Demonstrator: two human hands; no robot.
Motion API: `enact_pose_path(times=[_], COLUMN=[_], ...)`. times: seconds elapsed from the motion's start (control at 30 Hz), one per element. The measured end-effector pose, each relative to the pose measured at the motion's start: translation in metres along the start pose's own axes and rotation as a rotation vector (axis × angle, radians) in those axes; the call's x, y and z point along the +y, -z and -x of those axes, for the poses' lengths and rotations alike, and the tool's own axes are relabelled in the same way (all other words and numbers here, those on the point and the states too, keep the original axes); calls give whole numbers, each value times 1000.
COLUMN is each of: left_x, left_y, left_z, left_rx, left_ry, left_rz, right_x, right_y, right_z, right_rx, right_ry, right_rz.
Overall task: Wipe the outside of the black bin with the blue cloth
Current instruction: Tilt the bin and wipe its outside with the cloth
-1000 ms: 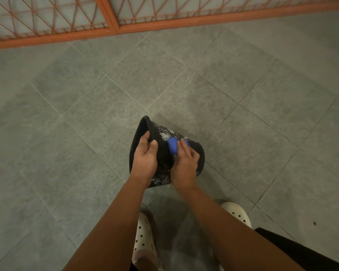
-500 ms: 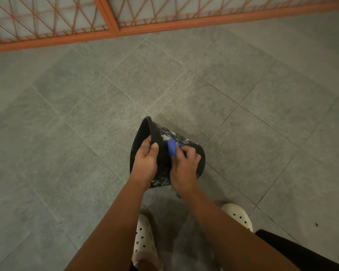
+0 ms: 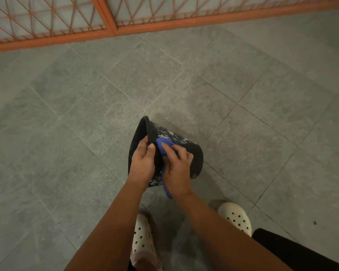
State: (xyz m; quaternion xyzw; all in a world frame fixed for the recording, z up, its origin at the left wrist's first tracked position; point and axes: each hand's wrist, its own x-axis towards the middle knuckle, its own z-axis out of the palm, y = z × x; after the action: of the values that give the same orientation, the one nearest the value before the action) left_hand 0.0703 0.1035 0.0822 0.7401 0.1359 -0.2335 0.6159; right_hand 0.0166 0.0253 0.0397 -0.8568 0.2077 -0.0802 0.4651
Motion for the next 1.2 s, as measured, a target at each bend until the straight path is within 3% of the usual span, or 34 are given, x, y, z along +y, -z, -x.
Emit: enact_pose_path(times=[0.07, 0.2, 0.3, 0.43, 0.5, 0.73, 0.9, 0.97, 1.1, 1.2], left_x=[-1, -5, -5, 1, 1, -5, -2, -3, -6, -5], left_y=[2, 6, 4, 2, 4, -3, 1, 4, 11, 12], left_z=[1, 3, 1, -3, -4, -3, -12, -12, -10, -8], left_rx=[18, 82, 88, 117, 155, 172, 169, 179, 194, 182], left_ry=[8, 44, 48, 96, 105, 34, 129, 145, 180, 188], left_rz=[13, 51, 57, 58, 14, -212, -214, -189, -161, -113], right_x=[4, 36, 33, 12, 18, 61, 40, 48, 71, 81], right_y=[1, 13, 11, 0, 1, 17, 3, 4, 12, 15], right_z=[-7, -13, -9, -7, -10, -12, -1, -2, -11, -18], right_rx=[-16, -63, -40, -76, -79, -67, -33, -36, -83, -113], right_ry=[13, -136, -202, 9, 27, -352, -98, -75, -280, -327], right_rz=[43, 206, 195, 135, 159, 252, 206, 207, 256, 262])
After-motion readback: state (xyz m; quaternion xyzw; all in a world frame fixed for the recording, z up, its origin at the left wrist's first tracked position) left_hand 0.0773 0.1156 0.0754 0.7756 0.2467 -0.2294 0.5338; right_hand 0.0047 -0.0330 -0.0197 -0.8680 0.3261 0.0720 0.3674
